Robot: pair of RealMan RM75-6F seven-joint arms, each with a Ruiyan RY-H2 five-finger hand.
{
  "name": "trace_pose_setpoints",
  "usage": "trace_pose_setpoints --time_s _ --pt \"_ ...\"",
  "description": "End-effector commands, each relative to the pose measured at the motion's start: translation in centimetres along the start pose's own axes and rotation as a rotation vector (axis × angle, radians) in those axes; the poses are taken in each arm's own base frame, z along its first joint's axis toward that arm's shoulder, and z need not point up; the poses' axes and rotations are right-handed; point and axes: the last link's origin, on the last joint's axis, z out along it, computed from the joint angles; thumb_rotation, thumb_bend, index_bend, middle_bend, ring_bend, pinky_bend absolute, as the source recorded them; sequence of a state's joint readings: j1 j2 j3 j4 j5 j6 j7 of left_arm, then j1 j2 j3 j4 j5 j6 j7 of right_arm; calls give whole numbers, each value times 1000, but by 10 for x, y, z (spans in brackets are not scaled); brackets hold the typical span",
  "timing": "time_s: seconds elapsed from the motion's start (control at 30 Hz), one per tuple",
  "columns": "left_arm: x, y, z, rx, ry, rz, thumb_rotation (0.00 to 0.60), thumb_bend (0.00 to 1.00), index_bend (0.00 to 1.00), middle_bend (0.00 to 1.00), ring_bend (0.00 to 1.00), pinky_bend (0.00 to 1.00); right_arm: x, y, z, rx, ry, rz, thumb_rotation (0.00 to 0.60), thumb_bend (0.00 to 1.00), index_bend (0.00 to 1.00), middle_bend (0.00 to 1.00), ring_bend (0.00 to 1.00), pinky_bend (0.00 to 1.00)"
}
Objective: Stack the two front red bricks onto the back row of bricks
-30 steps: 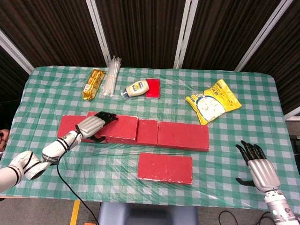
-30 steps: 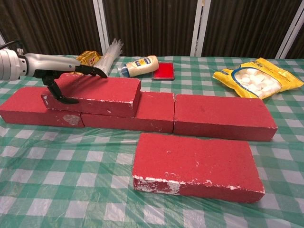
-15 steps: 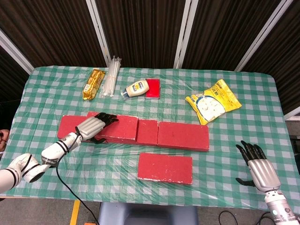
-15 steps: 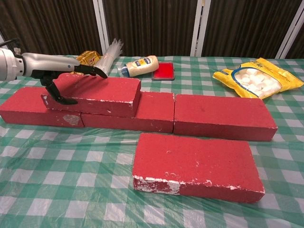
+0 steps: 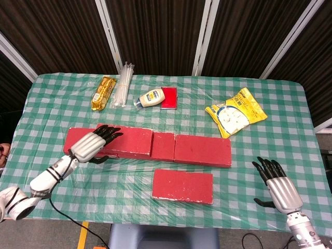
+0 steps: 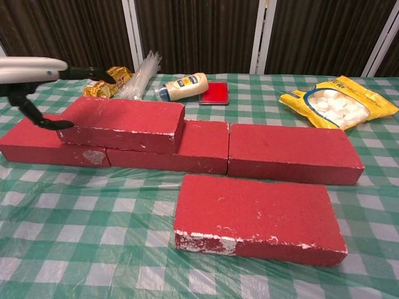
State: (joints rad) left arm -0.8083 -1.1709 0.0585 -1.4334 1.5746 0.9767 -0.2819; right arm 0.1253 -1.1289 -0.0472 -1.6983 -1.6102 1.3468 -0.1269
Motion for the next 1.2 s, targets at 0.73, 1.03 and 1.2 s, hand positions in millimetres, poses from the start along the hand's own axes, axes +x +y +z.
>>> trace_pose_setpoints --time_s 0.73,1.03,1.2 --pt "-73 -28 -153 274 198 -13 600 386 0 0 0 4 -42 -141 69 199 -348 143 600 119 0 0 0 0" --pt "-72 -30 -151 265 199 -18 600 386 0 0 0 4 -48 -159 78 171 -369 175 600 118 0 0 0 0" --pt "-73 -31 -148 264 191 -19 600 386 0 0 0 4 -48 -163 85 155 -380 199 600 118 0 0 0 0"
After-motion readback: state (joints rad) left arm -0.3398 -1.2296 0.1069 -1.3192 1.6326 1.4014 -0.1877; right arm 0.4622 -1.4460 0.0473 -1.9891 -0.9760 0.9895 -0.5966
